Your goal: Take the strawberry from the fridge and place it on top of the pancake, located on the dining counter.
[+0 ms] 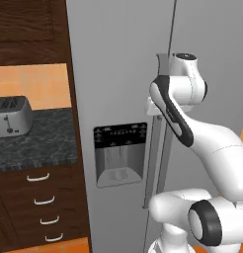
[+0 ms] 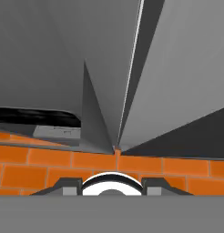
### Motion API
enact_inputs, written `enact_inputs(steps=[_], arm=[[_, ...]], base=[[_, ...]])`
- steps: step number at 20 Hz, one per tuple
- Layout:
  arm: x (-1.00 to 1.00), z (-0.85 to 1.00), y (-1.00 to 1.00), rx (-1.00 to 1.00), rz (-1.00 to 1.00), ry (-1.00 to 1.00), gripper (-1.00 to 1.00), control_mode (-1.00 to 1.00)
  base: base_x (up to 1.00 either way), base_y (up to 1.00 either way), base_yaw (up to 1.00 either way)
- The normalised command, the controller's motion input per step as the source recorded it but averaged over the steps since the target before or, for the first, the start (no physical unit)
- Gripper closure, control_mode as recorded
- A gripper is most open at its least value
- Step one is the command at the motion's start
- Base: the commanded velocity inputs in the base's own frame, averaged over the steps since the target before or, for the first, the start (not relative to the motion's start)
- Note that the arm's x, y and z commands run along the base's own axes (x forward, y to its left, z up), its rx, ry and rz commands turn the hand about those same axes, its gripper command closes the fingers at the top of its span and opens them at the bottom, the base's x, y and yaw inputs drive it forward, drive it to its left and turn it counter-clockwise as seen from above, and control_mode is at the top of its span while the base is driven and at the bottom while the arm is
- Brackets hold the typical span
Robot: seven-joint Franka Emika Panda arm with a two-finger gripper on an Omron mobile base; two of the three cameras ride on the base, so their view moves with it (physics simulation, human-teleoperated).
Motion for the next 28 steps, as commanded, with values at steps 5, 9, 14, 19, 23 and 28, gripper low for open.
enact_inputs(steps=[5, 9, 14, 19, 23, 28], arm=[[-0.01, 0.00, 0.00, 0.00, 0.00, 0.00, -1.00, 1.00], [0.00, 0.00, 0.00, 0.00, 0.00, 0.00, -1.00, 1.00], [0.00, 0.00, 0.00, 0.00, 0.00, 0.00, -1.00, 1.00], [0.00, 0.00, 0.00, 0.00, 0.00, 0.00, -1.00, 1.00], [0.00, 0.00, 0.00, 0.00, 0.00, 0.00, -1.00, 1.00], [0.00, 0.00, 0.00, 0.00, 0.00, 0.00, -1.00, 1.00]], base=[[-0.51, 0.00, 0.00], [-0.76, -0.01, 0.00], [-0.32, -0.05, 0.00], [0.00, -0.11, 0.00], [-0.15, -0.26, 0.00], [-0.38, -0.26, 0.00]])
